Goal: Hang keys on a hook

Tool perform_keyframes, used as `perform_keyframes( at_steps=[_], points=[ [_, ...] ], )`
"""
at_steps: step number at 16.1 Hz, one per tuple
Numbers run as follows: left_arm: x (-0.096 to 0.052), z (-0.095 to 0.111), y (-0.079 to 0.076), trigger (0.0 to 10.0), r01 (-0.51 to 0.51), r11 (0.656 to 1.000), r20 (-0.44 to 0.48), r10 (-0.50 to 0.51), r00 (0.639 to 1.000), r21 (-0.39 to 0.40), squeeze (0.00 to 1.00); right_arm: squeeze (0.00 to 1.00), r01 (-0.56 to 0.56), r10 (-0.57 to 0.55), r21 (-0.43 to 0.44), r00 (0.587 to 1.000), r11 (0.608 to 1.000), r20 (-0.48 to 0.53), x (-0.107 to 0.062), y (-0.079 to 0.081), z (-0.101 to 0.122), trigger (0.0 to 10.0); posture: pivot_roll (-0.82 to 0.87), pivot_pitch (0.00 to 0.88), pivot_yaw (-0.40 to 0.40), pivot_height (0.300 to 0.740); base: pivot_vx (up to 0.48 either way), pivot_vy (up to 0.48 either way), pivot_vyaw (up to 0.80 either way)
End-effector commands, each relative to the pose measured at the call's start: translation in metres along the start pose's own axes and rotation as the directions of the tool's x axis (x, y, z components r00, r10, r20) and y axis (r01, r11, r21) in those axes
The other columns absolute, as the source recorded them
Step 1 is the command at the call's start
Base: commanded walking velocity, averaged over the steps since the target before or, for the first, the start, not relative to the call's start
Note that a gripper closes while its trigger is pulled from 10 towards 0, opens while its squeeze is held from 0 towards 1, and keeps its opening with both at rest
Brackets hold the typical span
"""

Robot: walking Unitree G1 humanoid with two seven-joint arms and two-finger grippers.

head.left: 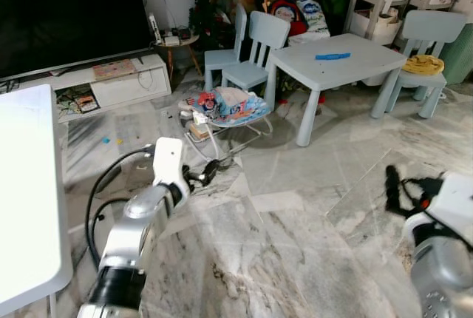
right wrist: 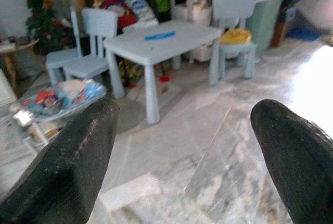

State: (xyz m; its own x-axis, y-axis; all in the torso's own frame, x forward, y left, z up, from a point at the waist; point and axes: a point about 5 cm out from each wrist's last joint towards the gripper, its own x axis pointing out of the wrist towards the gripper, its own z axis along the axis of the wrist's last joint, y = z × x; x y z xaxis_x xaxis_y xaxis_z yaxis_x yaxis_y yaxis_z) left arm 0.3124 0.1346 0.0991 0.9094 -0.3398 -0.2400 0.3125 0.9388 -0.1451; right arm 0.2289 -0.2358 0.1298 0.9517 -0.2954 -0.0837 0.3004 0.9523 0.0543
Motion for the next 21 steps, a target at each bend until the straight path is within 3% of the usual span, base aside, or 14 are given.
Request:
perform_keyframes(
  at_steps=[1,3,4,6,8,11,14,17,18,19,21],
  points=[
    [-0.004,-0.007,0.008,10.0,-0.02,1.0,-0.005,0.02,1.0,0.018,0.0,0.0,-0.056,0.057,0.018,0.997,0.998,-0.045,-0.002,0.01,-0.009,10.0,-0.01,0.0,0.017,0.74,0.0,0.0,0.0],
    [-0.012,-0.028,0.02,10.0,-0.055,0.997,-0.066,0.059,0.996,0.062,0.0,0.0,-0.088,0.088,0.007,0.988,0.996,-0.13,-0.009,0.013,-0.029,10.0,0.0,0.0,0.014,0.74,0.0,0.0,0.0],
    [-0.015,-0.037,0.031,10.0,-0.094,0.993,-0.093,0.101,0.991,0.078,0.0,0.0,-0.075,0.073,-0.006,0.987,0.997,-0.143,-0.01,0.007,-0.035,10.0,-0.01,0.0,0.014,0.74,0.0,0.0,0.0],
    [-0.018,-0.052,0.048,10.0,-0.143,0.987,-0.155,0.152,0.976,0.071,0.0,0.0,-0.035,0.026,-0.059,0.989,0.998,-0.146,-0.008,-0.013,-0.043,10.0,-0.02,0.0,0.015,0.74,0.0,0.0,0.0],
    [-0.017,-0.074,0.063,10.0,-0.176,0.983,-0.261,0.186,0.947,0.059,0.0,0.0,0.034,-0.051,-0.08,0.974,0.996,-0.22,-0.007,-0.044,-0.07,10.0,-0.03,0.0,0.015,0.74,0.0,0.0,0.0],
    [-0.026,-0.103,0.073,10.0,-0.209,0.978,-0.399,0.199,0.895,0.019,0.0,0.0,0.088,-0.114,-0.089,0.928,0.992,-0.355,-0.018,-0.068,-0.115,10.0,-0.03,0.0,0.003,0.74,0.0,0.0,0.0],
    [-0.039,-0.128,0.075,10.0,-0.217,0.975,-0.486,0.214,0.847,0.05,0.0,0.0,0.117,-0.13,-0.058,0.861,0.991,-0.491,-0.032,-0.076,-0.156,10.0,-0.04,0.0,-0.006,0.74,0.0,0.0,0.0],
    [-0.054,-0.156,0.064,10.0,-0.209,0.977,-0.583,0.197,0.788,0.047,0.0,0.0,0.24,-0.188,0.009,0.784,0.971,-0.591,-0.042,-0.088,-0.181,10.0,-0.05,0.0,-0.01,0.74,0.0,0.0,0.0],
    [-0.058,-0.164,0.06,10.0,-0.213,0.976,-0.606,0.196,0.771,0.044,0.0,0.0,0.246,-0.2,-0.012,0.758,0.969,-0.62,-0.045,-0.091,-0.187,10.0,-0.06,0.0,-0.009,0.74,0.0,0.0,0.0],
    [-0.057,-0.164,0.058,10.0,-0.202,0.978,-0.611,0.194,0.768,0.056,0.0,0.0,0.21,-0.204,-0.066,0.749,0.976,-0.63,-0.046,-0.091,-0.189,10.0,-0.06,0.0,-0.009,0.74,0.0,0.0,0.0],
    [-0.054,-0.163,0.055,10.0,-0.204,0.978,-0.602,0.19,0.775,0.047,0.0,0.0,0.199,-0.19,-0.057,0.753,0.978,-0.63,-0.044,-0.088,-0.19,10.0,-0.06,0.0,-0.009,0.74,0.0,0.0,0.0]
  ],
)
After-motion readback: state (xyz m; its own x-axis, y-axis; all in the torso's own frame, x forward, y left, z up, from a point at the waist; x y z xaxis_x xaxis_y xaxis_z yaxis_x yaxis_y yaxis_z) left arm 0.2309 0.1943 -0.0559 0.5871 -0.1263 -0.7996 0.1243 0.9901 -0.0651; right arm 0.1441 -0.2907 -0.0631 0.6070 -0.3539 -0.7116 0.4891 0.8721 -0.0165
